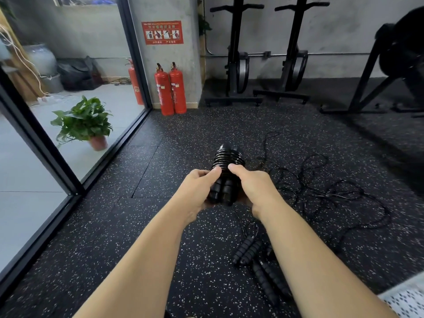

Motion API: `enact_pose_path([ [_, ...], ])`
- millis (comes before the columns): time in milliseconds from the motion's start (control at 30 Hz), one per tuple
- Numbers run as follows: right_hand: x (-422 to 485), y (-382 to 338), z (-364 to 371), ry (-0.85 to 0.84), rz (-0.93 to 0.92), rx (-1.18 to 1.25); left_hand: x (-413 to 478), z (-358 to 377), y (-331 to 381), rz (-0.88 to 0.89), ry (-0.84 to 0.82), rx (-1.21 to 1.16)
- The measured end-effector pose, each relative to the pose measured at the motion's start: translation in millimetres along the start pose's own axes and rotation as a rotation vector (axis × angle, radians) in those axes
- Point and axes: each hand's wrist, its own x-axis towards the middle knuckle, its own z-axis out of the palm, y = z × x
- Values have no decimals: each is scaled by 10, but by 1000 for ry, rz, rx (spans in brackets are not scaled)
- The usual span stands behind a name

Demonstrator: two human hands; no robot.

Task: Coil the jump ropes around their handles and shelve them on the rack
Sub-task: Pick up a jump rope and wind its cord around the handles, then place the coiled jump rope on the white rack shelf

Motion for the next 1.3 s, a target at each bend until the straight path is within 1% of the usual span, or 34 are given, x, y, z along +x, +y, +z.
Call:
enact_pose_path([
  [167,-48,100,-117,22,41,-51,-43,110,-52,-78,-52,-52],
  [300,-223,127,-249,24,53,-77,-193,224,-54,-105,-90,-86],
  [467,-578,44,-560,110,53,-89,-454,465,-21,-108,-166,-28],
  [833,-1419,-173,-1376,359,-15,38,-1137,1348,193,-81,-352,53],
  [1167,-1929,-249,-2166,435,-56,96,-1496,2162,233,-73,-503,112],
  [1300,-1956,-128,-2404,507,-24,117,-1546,2445,79,-86,-535,166],
])
